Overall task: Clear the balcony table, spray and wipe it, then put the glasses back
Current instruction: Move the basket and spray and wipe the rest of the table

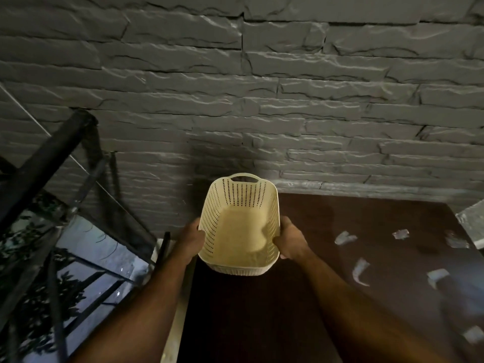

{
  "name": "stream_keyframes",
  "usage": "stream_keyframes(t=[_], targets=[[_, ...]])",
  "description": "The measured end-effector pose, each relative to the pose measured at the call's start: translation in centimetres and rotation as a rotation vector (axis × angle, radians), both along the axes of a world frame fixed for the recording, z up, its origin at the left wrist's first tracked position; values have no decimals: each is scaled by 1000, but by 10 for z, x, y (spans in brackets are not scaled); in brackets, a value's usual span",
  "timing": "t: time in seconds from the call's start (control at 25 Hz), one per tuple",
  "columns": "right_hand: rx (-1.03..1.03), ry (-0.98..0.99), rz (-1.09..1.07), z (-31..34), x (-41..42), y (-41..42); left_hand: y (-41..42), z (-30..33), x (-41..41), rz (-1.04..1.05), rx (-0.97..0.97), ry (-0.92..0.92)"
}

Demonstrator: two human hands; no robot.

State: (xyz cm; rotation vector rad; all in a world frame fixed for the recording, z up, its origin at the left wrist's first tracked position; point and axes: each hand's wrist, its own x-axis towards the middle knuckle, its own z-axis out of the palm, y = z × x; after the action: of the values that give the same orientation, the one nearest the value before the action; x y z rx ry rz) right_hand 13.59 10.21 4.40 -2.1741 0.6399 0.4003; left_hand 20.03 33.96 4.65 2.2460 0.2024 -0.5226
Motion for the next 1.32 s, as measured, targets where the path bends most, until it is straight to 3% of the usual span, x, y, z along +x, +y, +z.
stream_keyframes(t=[1.32], targets=[[-36,0,-38,-17,24,-10,-2,-25,30,-50,-115,97]])
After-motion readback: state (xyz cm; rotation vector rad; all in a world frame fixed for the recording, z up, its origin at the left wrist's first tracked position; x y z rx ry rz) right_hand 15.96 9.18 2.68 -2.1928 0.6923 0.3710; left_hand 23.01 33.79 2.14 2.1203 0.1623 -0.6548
